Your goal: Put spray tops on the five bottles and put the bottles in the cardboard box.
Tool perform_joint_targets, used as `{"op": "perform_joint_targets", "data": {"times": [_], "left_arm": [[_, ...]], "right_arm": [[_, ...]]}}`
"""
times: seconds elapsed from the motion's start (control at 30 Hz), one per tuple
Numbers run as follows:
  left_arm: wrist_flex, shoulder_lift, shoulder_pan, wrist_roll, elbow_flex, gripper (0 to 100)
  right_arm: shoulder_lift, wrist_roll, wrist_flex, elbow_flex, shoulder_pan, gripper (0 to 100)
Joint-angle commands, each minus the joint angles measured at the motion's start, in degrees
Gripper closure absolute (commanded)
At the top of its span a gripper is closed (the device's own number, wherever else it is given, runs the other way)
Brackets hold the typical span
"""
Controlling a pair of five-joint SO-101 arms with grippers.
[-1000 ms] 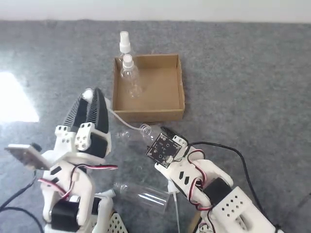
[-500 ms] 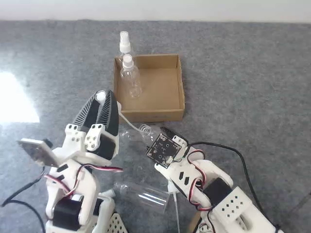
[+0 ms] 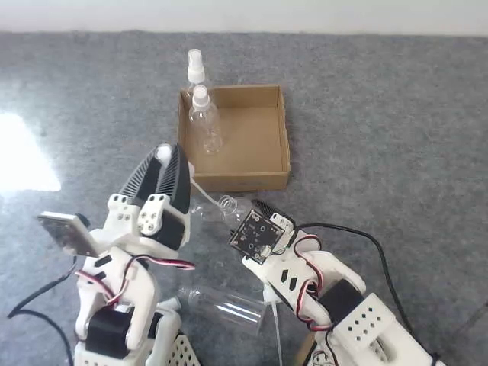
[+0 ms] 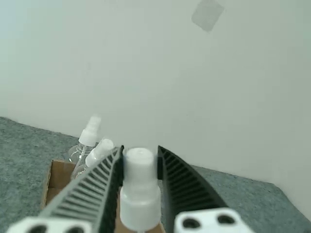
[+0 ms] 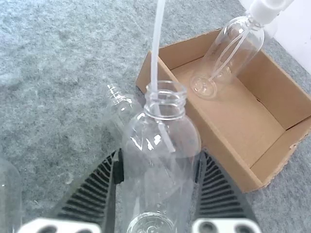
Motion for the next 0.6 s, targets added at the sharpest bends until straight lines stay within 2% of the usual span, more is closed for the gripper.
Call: {"op": "perform_joint_targets", "data": {"times": [0.0,0.3,0.57], "left_arm": [[-0.1,-0.9,3.2,-0.8,0.7,98],[0.2,-0.9,6.8,-3.9,1.1,98],[0.0,-0.9,9.4,-6.2,2.2,98]], "right_arm": [[-1.5,0.1,-1.5,-1.0,0.1,91.8],[-2.1,0.2,-1.5,-1.1,0.2,91.8],[-15.5,0.2,-0.8,4.2,0.3,91.9]]}}
